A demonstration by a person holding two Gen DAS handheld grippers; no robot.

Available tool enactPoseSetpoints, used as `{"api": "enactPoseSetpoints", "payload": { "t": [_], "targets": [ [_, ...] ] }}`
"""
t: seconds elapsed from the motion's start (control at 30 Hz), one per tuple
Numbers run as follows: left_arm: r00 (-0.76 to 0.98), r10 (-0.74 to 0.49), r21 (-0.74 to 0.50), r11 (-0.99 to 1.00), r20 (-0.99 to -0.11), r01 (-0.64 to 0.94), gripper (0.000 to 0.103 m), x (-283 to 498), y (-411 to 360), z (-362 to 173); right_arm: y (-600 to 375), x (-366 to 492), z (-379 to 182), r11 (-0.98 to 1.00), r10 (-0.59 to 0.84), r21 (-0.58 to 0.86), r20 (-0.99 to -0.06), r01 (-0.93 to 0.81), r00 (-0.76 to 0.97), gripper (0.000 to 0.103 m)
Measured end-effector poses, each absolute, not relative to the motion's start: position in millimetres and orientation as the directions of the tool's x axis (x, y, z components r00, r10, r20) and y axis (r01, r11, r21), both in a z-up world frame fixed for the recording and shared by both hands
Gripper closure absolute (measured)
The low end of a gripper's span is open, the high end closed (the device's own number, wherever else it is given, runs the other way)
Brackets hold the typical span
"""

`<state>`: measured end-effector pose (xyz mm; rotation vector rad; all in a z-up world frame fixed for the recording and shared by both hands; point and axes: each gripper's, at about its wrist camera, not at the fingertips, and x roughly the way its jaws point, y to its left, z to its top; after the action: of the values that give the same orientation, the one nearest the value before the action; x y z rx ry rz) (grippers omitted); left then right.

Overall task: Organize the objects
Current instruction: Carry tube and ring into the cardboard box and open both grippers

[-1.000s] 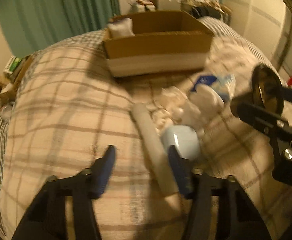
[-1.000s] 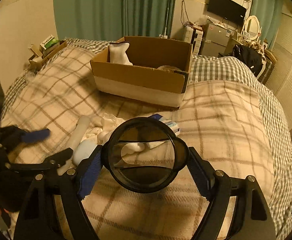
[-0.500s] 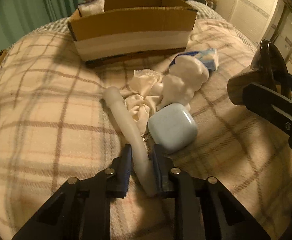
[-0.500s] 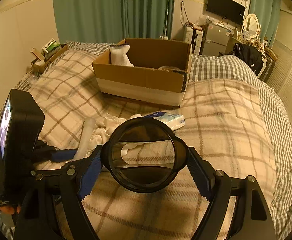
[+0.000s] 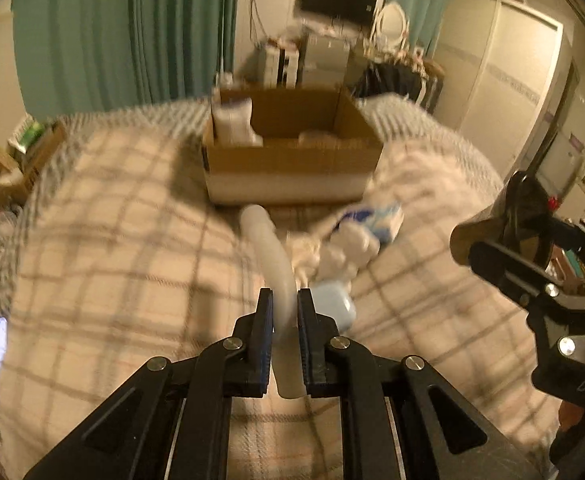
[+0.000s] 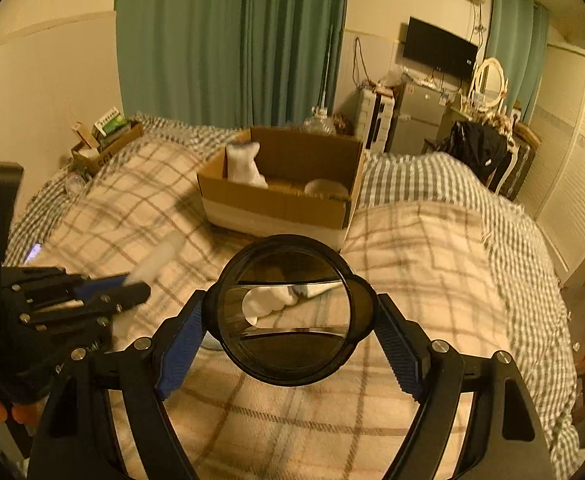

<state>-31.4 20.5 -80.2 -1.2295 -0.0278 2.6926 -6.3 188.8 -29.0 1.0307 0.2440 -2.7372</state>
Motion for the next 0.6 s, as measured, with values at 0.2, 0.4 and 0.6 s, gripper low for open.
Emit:
{"api": "enactPoseSetpoints", "payload": {
  "t": [0.2, 0.4, 0.6],
  "targets": [
    [-0.710, 0.161, -0.009, -0.977, -0.685, -0.213, 0.092, -39, 30, -28, 189, -6, 20, -0.957, -0.148, -0.118, -0.588, 0.265, -0.795, 0.022],
    [-0.749, 0.175, 0.014, -0.971, -0.639, -0.239, 0.091, -80, 36, 20, 191, -44, 84, -0.952, -0.184, -0.123, -0.506, 0.281, -0.843, 0.022],
    [-0.761, 0.179, 0.013, -0.971, -0.624, -0.240, 0.092, -148, 42, 53, 191, -118, 122, -0.953, -0.217, -0.080, -0.491, 0.292, -0.844, 0.022]
  ]
}}
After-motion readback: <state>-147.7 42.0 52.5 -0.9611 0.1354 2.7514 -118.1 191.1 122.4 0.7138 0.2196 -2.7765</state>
